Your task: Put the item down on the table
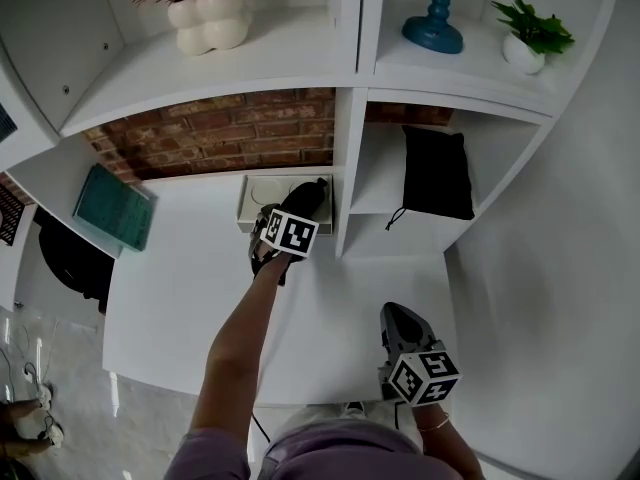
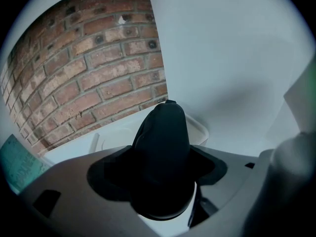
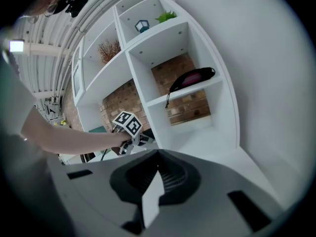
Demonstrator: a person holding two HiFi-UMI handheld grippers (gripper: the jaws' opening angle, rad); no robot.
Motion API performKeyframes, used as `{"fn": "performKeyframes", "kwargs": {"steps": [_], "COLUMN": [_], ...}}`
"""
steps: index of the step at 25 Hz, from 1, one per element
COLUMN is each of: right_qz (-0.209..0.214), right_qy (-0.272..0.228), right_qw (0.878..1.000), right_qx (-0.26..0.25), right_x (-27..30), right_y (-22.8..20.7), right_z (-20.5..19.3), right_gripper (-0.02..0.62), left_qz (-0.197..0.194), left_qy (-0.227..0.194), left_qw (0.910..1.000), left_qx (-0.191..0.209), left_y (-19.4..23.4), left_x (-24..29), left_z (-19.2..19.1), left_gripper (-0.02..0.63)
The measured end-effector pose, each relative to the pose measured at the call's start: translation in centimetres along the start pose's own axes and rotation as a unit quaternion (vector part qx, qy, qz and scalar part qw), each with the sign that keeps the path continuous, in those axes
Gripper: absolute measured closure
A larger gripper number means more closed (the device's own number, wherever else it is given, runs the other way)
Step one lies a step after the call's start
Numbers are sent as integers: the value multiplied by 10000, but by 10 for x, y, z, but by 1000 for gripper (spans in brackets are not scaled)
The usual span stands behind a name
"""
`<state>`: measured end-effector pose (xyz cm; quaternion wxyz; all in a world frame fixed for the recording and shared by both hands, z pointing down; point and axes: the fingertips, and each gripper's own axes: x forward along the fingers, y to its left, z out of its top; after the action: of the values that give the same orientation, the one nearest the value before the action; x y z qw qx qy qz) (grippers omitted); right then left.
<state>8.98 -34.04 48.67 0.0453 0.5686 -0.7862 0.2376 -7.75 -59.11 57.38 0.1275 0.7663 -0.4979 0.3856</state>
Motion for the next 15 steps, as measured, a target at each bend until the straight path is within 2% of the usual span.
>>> {"fn": "performKeyframes", "kwargs": {"steps": [9,15], "right_qz": [68,153], "right_qy": [68,79], "right_qw": [10000,9998], "right_qx": [-18,-31], "right_x": [13,20], "right_y": [8,16], "right_z": [-3,-2], "right_gripper": [594,594], "left_qz": [-432,-550], "left_qy": [193,275], "left_qw": [9985,9972], "left_qx": [267,432], "left_y": [0,-1], "left_x": [8,10], "left_z": [5,6], "left_gripper": [259,258]}}
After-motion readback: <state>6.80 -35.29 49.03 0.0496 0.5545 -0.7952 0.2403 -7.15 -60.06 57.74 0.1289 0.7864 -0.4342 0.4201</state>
